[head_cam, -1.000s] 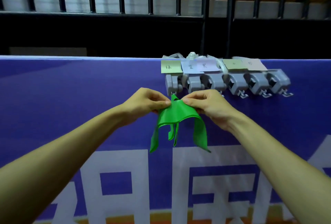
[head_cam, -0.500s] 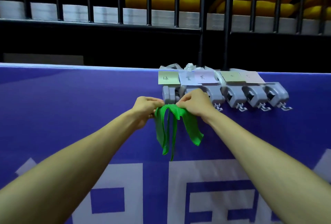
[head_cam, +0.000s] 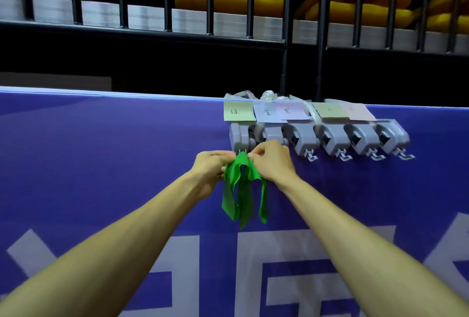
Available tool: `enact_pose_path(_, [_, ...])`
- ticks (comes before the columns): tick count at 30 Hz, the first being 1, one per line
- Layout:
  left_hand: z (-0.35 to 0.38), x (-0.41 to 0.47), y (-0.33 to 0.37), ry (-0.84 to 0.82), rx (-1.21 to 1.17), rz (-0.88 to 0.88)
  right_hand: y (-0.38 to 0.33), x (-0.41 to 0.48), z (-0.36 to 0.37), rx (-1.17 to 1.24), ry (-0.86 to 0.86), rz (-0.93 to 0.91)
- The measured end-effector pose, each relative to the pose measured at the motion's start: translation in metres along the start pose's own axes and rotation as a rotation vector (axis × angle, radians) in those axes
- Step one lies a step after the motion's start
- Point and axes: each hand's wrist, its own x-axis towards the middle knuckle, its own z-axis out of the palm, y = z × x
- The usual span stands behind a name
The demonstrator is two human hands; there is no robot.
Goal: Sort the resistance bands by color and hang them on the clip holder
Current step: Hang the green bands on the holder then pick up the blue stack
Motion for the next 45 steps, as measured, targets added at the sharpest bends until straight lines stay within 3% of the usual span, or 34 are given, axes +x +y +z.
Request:
enact_pose_path(4, [-0.001, 0.004, 0.014, 0.009, -0.078, 0.020, -0.002, 0.007, -0.006, 0.159, 0.054, 0.090])
enact_pose_path(15, [0.002, 0.002, -0.007, 0.007, 0.091, -0.019, -0.003, 0.015, 0.004, -0.108, -0.066, 0.083])
enact_pose_path(21, [0.004, -0.003, -0.010, -0.001, 0.076, -0.039, -0.004, -0.006, 0.005, -0.027, -0.071, 0.106])
enact_pose_path(28, [-0.013, -0.022, -0.006, 0.100, 0.198, 0.090, -0.003, -0.030, -0.010, -0.014, -0.072, 0.088])
enact_pose_path(37, [-0.051, -0.081, -0.005, -0.040, 0.362, 0.166, 0.002, -0.069, -0.021, -0.076, -0.002, 0.064])
enact_pose_path(45, [-0.088, -0.141, -0.070, -0.100, 0.350, -0.015, 0.042, -0.143, 0.031, -0.019, -0.271, 0.298])
